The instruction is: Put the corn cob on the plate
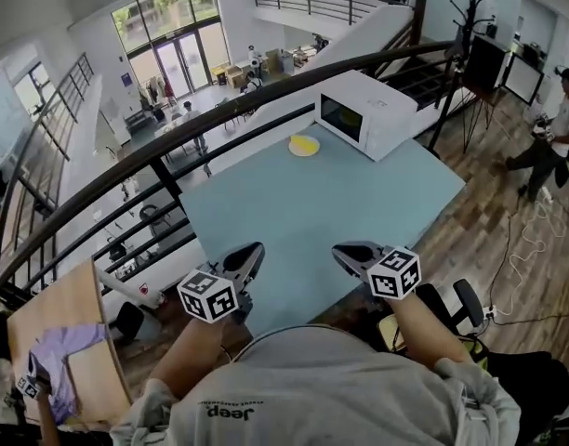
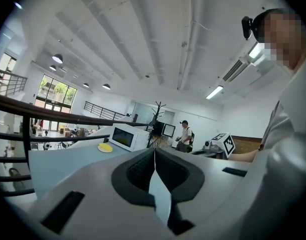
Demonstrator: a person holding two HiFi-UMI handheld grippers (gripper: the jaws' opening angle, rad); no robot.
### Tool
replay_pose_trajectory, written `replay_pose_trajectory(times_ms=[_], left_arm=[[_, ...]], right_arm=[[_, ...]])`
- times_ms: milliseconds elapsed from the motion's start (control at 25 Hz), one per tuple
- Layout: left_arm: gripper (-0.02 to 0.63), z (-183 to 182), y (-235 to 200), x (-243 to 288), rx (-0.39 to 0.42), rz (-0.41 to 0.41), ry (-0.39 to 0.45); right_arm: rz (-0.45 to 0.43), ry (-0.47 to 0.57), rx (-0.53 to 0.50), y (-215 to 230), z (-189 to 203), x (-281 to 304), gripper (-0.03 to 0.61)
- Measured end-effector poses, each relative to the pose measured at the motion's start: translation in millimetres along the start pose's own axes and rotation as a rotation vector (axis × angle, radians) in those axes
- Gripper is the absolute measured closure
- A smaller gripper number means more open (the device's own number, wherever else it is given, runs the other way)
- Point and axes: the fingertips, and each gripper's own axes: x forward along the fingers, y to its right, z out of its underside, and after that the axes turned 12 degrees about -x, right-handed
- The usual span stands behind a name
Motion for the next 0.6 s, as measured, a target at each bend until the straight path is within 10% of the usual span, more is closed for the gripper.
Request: replay_pose_trajectory(times_ms=[600], left_arm=[[0.592,-9.8,-20.3,-92.0,0.02,0.06,-0.005]], right_arm=[[0.081,0.038,0.094,-61.7,-11.2,10.8,0.56]])
